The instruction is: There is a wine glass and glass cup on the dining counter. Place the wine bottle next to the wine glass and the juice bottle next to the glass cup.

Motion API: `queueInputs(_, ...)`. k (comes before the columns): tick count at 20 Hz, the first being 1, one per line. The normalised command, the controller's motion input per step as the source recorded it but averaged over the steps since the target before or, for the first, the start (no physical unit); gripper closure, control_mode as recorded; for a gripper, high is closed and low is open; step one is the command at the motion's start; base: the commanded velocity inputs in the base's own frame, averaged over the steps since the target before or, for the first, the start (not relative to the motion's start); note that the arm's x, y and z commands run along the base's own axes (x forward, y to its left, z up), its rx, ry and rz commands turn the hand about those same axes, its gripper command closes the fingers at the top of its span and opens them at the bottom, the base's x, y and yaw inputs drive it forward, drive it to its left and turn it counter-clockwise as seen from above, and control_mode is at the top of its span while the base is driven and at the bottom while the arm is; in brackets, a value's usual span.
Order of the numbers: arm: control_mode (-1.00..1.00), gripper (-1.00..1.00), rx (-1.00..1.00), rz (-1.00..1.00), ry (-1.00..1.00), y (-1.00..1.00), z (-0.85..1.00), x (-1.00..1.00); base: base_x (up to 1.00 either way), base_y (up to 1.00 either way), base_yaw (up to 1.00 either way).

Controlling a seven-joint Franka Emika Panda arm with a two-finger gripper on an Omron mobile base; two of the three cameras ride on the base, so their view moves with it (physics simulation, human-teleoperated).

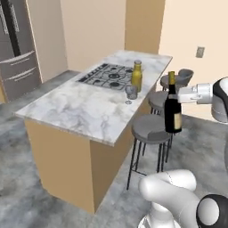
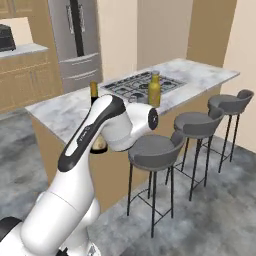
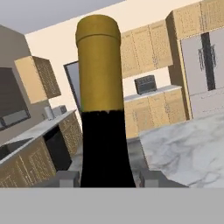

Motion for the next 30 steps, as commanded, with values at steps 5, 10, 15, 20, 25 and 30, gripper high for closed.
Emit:
queueInputs(5, 1.0, 1.0, 0.0, 0.0, 0.0, 0.0, 0.0, 0.0, 0.0, -0.75, 0.53)
queueInputs(10, 1.0, 1.0, 0.0, 0.0, 0.0, 0.0, 0.0, 0.0, 0.0, -0.83, 0.49)
queueInputs(15, 1.0, 1.0, 0.0, 0.0, 0.0, 0.0, 0.0, 0.0, 0.0, -0.83, 0.48)
queueInputs(20, 1.0, 1.0, 0.0, 0.0, 0.0, 0.0, 0.0, 0.0, 0.13, -0.52, 0.36)
queueInputs(25, 1.0, 1.0, 0.0, 0.0, 0.0, 0.0, 0.0, 0.0, 0.67, 0.0, 0.16)
queueInputs(30, 1.0, 1.0, 0.0, 0.0, 0.0, 0.0, 0.0, 0.0, 0.45, -0.17, 0.15)
